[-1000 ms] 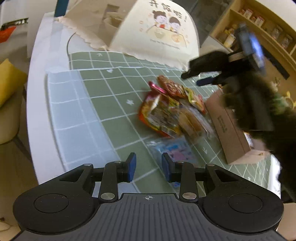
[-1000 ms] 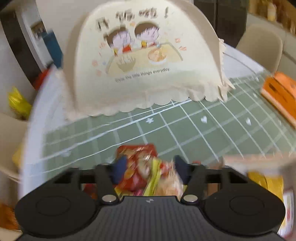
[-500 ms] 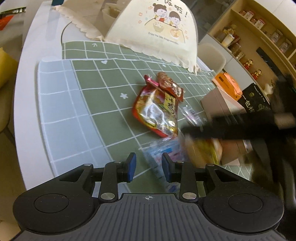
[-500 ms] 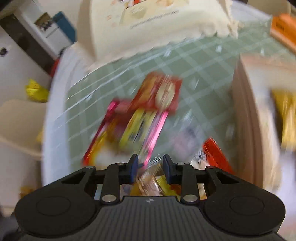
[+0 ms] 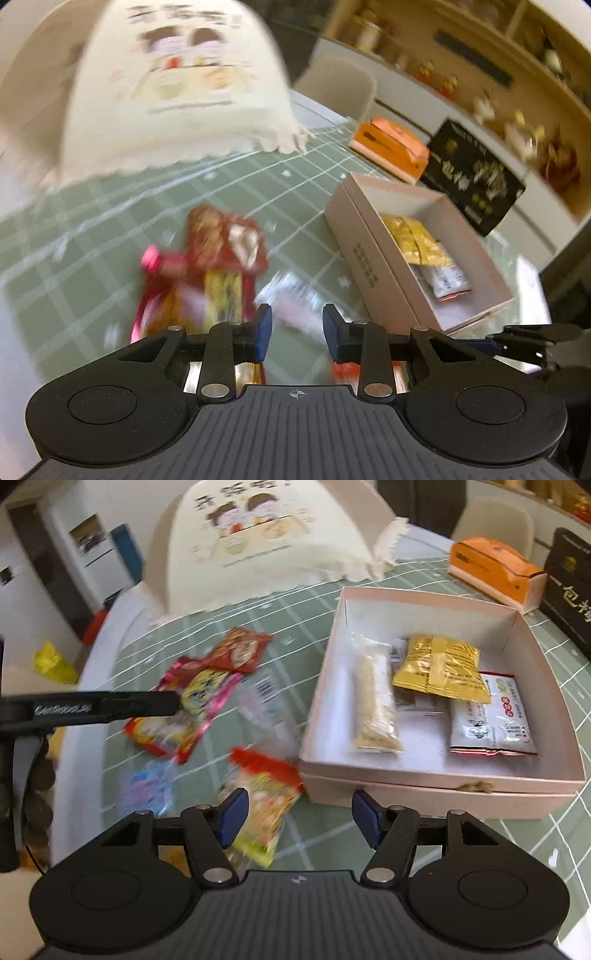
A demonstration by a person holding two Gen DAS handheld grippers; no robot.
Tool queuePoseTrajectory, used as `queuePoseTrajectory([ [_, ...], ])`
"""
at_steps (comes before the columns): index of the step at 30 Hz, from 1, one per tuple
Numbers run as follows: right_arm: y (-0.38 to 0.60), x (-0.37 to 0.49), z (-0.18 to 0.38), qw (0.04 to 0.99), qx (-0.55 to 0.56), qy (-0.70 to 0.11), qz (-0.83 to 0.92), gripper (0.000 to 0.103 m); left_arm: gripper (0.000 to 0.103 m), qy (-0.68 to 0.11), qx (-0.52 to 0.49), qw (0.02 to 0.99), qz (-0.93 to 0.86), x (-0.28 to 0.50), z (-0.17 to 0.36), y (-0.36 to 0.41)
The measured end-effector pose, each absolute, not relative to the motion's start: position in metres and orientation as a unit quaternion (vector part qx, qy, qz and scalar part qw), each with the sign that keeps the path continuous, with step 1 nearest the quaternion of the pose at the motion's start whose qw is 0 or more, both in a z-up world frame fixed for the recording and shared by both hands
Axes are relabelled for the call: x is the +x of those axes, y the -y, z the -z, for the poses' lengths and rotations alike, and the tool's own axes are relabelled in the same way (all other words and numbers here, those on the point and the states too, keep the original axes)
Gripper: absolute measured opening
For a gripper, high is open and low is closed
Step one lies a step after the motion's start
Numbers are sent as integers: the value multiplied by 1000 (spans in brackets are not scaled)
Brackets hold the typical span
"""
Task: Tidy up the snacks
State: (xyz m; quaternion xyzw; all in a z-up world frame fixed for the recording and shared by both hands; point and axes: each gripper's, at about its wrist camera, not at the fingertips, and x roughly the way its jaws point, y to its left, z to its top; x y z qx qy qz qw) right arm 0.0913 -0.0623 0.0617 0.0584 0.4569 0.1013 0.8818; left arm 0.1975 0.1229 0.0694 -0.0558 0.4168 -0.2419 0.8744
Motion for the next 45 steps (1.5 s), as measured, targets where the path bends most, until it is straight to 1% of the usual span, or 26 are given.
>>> queuePoseTrajectory([
  [5,37,113,-38,890,33,-448,-82,63,34,-426,-3,863,270,249,-52,-81],
  [7,30,109,-34,890,34,-448,-80,63,28,-437,34,853,283,256,-42,-68],
  [10,32,91,-38,888,32,-448,-101,63,25,-447,70,835,314,242,-32,-63],
  [16,51,58,-40,882,20,-459,-102,63,24,-476,27,794,377,189,-29,-85],
  [21,59,45,-44,885,48,-453,-98,64,24,-506,13,754,419,168,-31,-98],
  [23,55,49,-46,890,55,-443,-95,66,25,-497,20,764,410,168,-39,-105],
  [26,41,60,-41,893,50,-438,-87,66,27,-448,24,829,332,182,-55,-126],
  [29,21,71,-35,892,53,-440,-89,66,27,-415,-36,875,248,221,-62,-148],
  [32,-1,77,-30,896,34,-434,-85,62,27,-391,-63,900,181,270,-56,-152],
  [34,-10,74,-32,897,20,-432,-86,50,27,-390,-50,904,167,294,-48,-146],
  [35,-10,72,-34,896,20,-435,-93,48,27,-394,-35,903,165,303,-42,-140],
  [37,-6,61,-36,894,12,-437,-99,48,27,-400,-3,899,178,306,-34,-128],
  [40,9,43,-39,889,9,-447,-95,48,27,-389,36,893,222,285,-30,-119],
  [45,31,21,-41,882,15,-461,-98,48,28,-406,43,870,278,237,-32,-112],
])
